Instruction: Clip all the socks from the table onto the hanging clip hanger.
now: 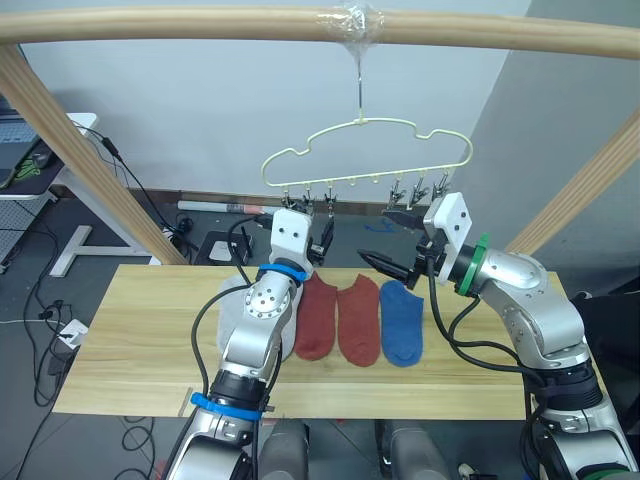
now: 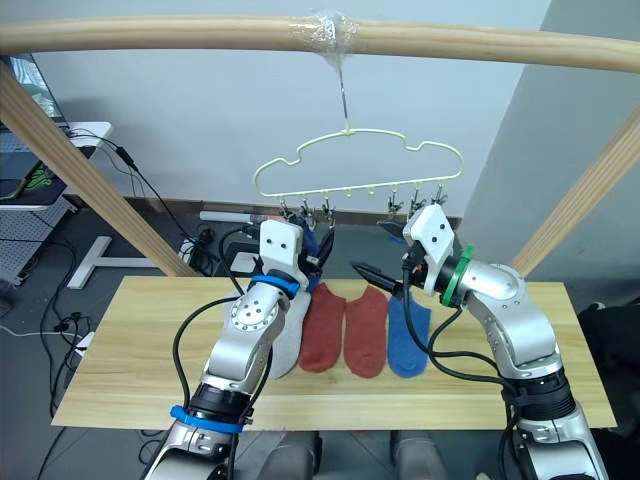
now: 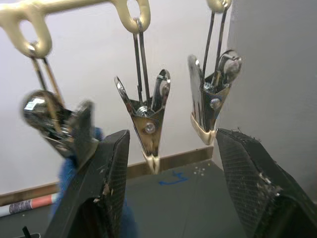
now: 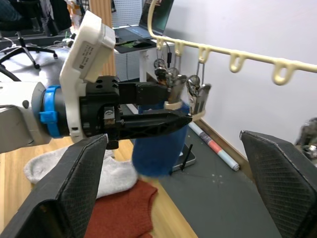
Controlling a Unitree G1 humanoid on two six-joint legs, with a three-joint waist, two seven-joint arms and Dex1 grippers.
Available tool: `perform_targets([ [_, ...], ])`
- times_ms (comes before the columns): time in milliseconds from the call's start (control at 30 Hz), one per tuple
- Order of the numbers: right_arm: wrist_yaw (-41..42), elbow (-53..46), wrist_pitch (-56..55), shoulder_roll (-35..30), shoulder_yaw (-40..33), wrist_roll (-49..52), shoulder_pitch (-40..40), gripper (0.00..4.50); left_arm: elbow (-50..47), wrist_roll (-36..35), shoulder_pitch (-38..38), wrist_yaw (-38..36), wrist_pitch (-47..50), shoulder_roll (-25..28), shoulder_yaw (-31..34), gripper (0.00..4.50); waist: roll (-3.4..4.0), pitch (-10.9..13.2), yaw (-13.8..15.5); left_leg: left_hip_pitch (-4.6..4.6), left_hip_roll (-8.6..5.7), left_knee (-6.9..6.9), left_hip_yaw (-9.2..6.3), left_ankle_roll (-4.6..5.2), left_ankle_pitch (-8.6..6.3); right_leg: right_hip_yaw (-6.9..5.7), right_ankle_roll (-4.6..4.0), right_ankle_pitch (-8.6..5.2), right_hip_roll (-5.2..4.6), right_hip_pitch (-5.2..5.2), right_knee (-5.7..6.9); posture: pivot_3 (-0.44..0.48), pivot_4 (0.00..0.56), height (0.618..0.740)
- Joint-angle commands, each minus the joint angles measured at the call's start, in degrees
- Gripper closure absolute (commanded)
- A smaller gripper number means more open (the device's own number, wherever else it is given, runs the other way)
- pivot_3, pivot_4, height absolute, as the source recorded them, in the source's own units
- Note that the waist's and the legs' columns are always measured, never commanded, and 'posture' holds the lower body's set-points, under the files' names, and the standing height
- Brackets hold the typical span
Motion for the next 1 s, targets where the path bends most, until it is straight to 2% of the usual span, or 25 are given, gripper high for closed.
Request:
perform_targets([
  [33, 0.0, -1.7, -0.82, -0.96, -1.88, 1.04, -1.63, 0.0, 2.09, 2.46, -3.12, 1.64, -3.95, -0.31, 1.02, 1.67, 0.0, 0.0, -0.26, 0.0, 0.0, 0.0, 0.0, 0.0, 0.0, -0.01, 0.0, 0.0, 0.0, 0.0, 0.02, 0.033, 0.207, 0.74],
  [300, -0.41, -1.4, -0.68, -1.22, -2.36, 1.29, -2.07, 0.0, 2.7, 4.61, -3.85, 3.38, -5.76, -0.72, 1.69, 1.67, 0.0, 0.0, -0.57, 0.0, 0.0, 0.02, 0.0, 0.0, 0.01, 0.0, 0.0, 0.01, 0.0, 0.01, 0.02, 0.033, 0.207, 0.74],
  [533, -0.36, -1.4, -0.96, -1.12, -2.22, 1.28, -1.9, 0.0, -1.09, 4.94, -1.47, 3.75, -4.54, -0.85, 2.23, 1.67, 0.0, 0.0, -0.64, 0.02, 0.0, 0.03, -0.01, -0.01, 0.01, 0.0, 0.0, 0.01, 0.0, 0.01, 0.06, 0.036, 0.205, 0.74],
  [767, -0.27, -1.62, -0.57, -1.36, -2.35, 1.48, -1.83, 0.0, -5.76, 2.4, 3.38, 0.69, -1.22, -3.16, 1.12, 1.67, 0.0, 0.0, -0.61, 0.02, 0.0, 0.04, 0.0, -0.04, 0.03, 0.0, -0.01, 0.02, 0.0, 0.02, 0.07, 0.036, 0.2, 0.74],
  [1000, -0.24, -1.71, -0.54, -1.67, -2.19, 1.31, -1.83, 0.0, -3.58, 3.41, 2.07, 0.56, -0.97, -2.56, 1.99, 1.67, 0.0, 0.0, -0.66, 0.04, 0.0, 0.1, -0.01, 0.03, 0.01, 0.0, 0.0, 0.06, 0.01, 0.03, 0.12, 0.036, 0.2, 0.74],
])
